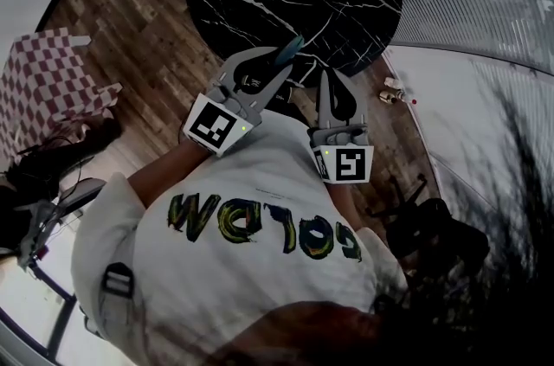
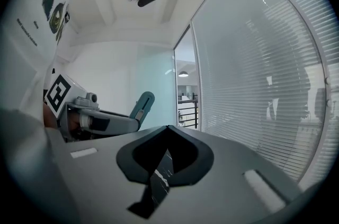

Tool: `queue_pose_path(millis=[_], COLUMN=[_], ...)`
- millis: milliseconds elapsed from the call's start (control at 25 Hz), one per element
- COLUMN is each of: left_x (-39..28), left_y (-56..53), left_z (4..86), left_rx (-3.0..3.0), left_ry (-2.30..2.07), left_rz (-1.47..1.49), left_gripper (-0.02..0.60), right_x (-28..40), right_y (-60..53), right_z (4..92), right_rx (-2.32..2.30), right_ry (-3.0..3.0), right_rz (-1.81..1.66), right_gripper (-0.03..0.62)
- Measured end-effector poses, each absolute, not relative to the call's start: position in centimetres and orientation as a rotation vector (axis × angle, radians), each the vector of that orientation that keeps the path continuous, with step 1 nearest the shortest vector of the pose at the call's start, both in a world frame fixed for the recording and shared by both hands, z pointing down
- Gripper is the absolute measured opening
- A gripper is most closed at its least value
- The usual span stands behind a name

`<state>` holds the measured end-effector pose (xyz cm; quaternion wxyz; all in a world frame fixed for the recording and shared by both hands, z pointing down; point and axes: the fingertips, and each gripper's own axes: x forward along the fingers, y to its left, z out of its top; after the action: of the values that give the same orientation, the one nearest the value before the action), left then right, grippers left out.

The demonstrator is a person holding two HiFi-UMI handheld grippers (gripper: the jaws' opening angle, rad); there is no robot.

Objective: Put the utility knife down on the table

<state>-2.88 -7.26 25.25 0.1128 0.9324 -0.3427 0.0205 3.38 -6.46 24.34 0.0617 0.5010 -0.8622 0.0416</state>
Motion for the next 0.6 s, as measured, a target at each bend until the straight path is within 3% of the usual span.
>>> queue_pose_path(millis=[600], left_x=[-1.5], left_y=[-9.9], left_z=[32.5], left_rx=[2.639], left_ry=[-1.002], left_rz=[0.322], left_gripper=[0.095], right_x=[5.5], right_y=[-9.7], right_z=[29.7], right_rx=[1.412], right_ry=[-2.576], right_rz=[0.224], right_gripper=[0.002])
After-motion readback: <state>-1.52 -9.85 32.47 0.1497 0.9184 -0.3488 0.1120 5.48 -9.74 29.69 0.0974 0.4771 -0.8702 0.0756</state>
